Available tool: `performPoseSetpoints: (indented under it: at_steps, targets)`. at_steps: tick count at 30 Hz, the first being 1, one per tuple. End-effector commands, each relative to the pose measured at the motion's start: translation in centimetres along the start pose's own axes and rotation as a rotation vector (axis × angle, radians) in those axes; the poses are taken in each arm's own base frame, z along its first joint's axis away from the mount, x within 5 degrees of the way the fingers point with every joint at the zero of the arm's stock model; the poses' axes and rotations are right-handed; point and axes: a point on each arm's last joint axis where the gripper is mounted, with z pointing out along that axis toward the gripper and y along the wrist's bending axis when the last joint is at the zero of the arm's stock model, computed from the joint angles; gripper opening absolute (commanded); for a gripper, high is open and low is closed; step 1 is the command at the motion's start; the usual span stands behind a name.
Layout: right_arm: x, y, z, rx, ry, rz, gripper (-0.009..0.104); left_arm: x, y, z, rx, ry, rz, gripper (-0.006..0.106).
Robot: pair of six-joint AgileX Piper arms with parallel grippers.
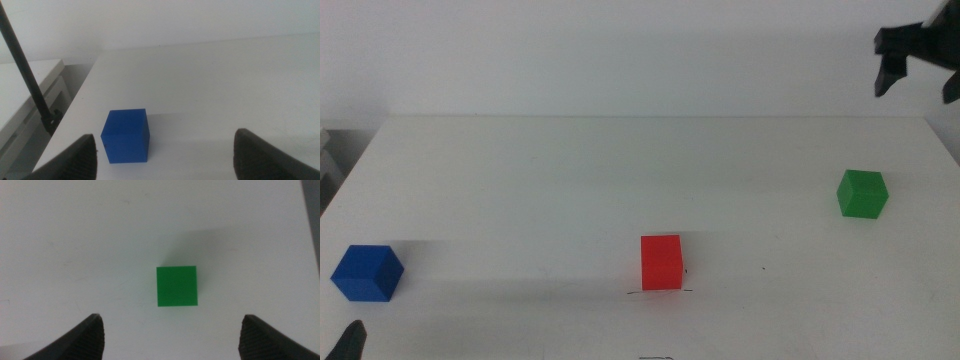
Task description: Stack red cubes first, then green, then blue cubes in a specific spot.
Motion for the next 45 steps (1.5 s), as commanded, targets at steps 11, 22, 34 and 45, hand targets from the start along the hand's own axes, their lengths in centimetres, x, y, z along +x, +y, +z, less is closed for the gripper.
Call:
performPoseSetpoints:
  at_steps: [11,22,34,45]
  targets:
    - [-0.2,-0.3,1.5,0.016,0.061,-0.032,0.071,-1.0,0.0,-0.2,-0.001,-0.106,-0.013,0.093]
    - [-0.2,-0.4,5.2,0.018,0.145,-0.035,0.071,-1.0,0.0,-0.2,-0.001,-0.106,-0.013,0.093]
    - [0.1,-0.4,8.4,0.035,0.210,-0.017,0.071,-1.0,0.0,-0.2,-0.001,-0.106,-0.013,0.093]
    - [0.2,-1.4,10.6,0.042,0.258,0.008,0.071,-1.0,0.0,-0.2,-0.001,-0.106,-0.013,0.093]
